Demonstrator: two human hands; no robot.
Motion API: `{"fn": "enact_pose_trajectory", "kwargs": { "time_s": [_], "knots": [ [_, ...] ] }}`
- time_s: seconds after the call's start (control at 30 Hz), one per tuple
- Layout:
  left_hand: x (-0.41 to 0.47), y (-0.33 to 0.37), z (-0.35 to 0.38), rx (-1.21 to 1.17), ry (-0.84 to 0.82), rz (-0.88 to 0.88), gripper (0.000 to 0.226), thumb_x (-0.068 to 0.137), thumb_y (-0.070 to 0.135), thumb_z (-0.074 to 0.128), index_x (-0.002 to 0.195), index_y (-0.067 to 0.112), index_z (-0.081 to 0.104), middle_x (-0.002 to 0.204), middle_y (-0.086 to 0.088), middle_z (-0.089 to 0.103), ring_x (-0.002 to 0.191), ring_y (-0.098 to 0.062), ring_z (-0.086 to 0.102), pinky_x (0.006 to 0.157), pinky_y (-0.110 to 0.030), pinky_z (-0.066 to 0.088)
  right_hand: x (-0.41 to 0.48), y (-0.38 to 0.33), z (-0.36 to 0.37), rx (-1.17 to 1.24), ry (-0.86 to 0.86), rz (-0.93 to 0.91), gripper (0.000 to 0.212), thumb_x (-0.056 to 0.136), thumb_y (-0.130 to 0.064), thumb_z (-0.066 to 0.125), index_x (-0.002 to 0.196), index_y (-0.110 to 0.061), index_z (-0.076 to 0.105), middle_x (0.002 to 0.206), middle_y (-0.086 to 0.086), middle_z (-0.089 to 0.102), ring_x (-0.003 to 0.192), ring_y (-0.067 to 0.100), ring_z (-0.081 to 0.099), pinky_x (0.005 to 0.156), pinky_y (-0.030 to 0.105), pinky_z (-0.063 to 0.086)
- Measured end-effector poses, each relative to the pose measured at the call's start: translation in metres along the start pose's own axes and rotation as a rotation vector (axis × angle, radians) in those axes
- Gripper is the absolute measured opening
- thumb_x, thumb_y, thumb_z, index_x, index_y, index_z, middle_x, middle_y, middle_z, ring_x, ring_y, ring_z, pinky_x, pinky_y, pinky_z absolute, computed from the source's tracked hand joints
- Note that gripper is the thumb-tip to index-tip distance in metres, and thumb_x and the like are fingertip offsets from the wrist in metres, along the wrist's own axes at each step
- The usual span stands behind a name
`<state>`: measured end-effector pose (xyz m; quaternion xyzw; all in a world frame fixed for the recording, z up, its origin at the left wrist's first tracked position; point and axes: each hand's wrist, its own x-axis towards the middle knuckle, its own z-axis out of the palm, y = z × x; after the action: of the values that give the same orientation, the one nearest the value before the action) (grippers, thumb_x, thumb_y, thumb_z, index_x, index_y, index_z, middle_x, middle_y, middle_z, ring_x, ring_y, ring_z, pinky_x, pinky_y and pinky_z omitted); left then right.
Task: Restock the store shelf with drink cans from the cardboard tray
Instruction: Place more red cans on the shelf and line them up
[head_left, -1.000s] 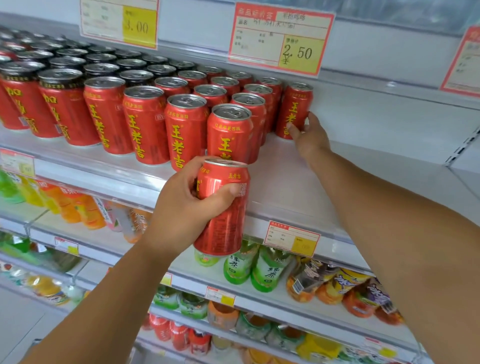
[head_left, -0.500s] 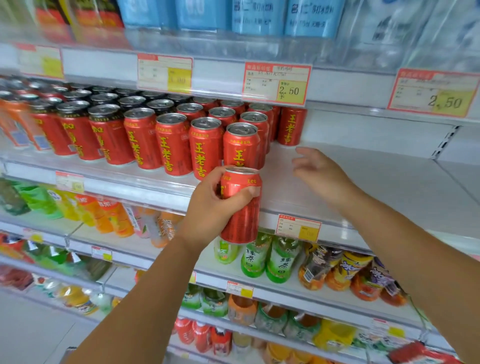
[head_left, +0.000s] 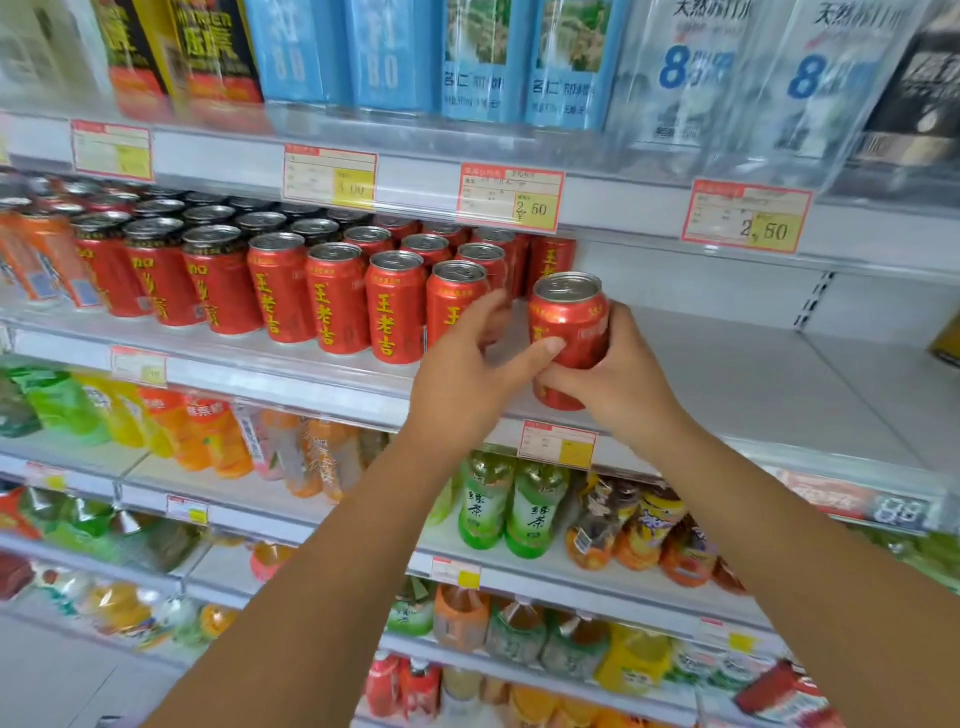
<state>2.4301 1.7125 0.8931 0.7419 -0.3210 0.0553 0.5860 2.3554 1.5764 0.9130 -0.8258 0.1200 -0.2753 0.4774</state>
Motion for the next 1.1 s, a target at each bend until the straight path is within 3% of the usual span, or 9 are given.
{"fn": "enact_pose_trajectory", "kwargs": {
  "time_s": [0.03, 0.1, 0.2, 0.4, 0.67, 0.83, 1.1],
  "knots": [
    [-0.003, -0.014, -0.006, 0.180, 0.042, 0.021, 0.071, 0.076, 0.061, 0.072, 0.134, 0.024, 0.056, 0.123, 0.009, 0.066, 0.113, -0.007, 0.061, 0.098, -0.026, 0.045, 0.007, 0.005, -0.002, 0.009, 0.010, 0.030, 0.078, 0.067, -0.021, 0.086, 0.129, -0.023, 0.039, 0.107, -0.015, 0.057, 0.093, -0.004, 0.058, 0.069, 0.009, 0.042],
    [-0.010, -0.042, -0.019, 0.535, 0.097, 0.094, 0.066, 0.075, 0.072, 0.059, 0.120, 0.024, 0.067, 0.114, 0.006, 0.070, 0.107, -0.017, 0.063, 0.094, -0.034, 0.046, 0.023, 0.015, -0.004, 0.011, 0.019, 0.085, 0.082, 0.070, -0.019, 0.085, 0.131, -0.021, 0.030, 0.113, -0.006, 0.053, 0.098, 0.008, 0.057, 0.070, 0.012, 0.040],
    [-0.015, -0.079, -0.023, 0.754, 0.065, 0.217, 0.068, 0.071, 0.080, 0.048, 0.106, 0.026, 0.070, 0.101, 0.006, 0.068, 0.101, -0.023, 0.059, 0.091, -0.035, 0.033, 0.045, 0.027, -0.004, -0.012, 0.010, 0.153, 0.085, 0.072, -0.017, 0.084, 0.134, -0.019, 0.026, 0.118, -0.002, 0.050, 0.102, 0.013, 0.053, 0.081, 0.023, 0.040],
    [-0.017, -0.102, -0.016, 0.727, 0.137, 0.335, 0.060, 0.077, 0.075, 0.048, 0.107, 0.025, 0.063, 0.102, 0.004, 0.056, 0.107, -0.021, 0.044, 0.097, -0.033, 0.022, 0.088, 0.051, 0.003, -0.023, -0.018, 0.210, 0.089, 0.071, -0.028, 0.084, 0.144, -0.024, 0.033, 0.139, 0.008, 0.048, 0.119, 0.021, 0.052, 0.092, 0.032, 0.043],
    [-0.017, -0.107, -0.013, 0.755, 0.143, 0.310, 0.061, 0.080, 0.075, 0.046, 0.108, 0.024, 0.063, 0.099, 0.002, 0.055, 0.103, -0.022, 0.044, 0.099, -0.036, 0.026, 0.117, 0.062, 0.013, -0.069, 0.028, 0.176, 0.069, 0.079, -0.022, 0.078, 0.134, -0.008, 0.039, 0.132, 0.010, 0.055, 0.110, 0.018, 0.056, 0.091, 0.031, 0.045],
    [-0.017, -0.108, -0.012, 0.752, 0.156, 0.333, 0.059, 0.081, 0.072, 0.048, 0.107, 0.022, 0.064, 0.099, 0.001, 0.055, 0.102, -0.022, 0.043, 0.099, -0.036, 0.025, 0.126, 0.068, 0.021, -0.179, 0.061, 0.146, 0.070, 0.081, -0.036, 0.075, 0.137, -0.015, 0.040, 0.133, 0.008, 0.053, 0.110, 0.018, 0.056, 0.087, 0.028, 0.041],
    [-0.018, -0.111, -0.012, 0.744, 0.165, 0.355, 0.057, 0.082, 0.070, 0.051, 0.107, 0.021, 0.063, 0.098, 0.001, 0.053, 0.101, -0.022, 0.044, 0.098, -0.036, 0.026, 0.146, 0.074, 0.035, -0.268, 0.122, 0.141, 0.069, 0.082, -0.045, 0.071, 0.139, -0.019, 0.043, 0.130, 0.008, 0.057, 0.114, 0.024, 0.059, 0.093, 0.032, 0.044]
  ]
}}
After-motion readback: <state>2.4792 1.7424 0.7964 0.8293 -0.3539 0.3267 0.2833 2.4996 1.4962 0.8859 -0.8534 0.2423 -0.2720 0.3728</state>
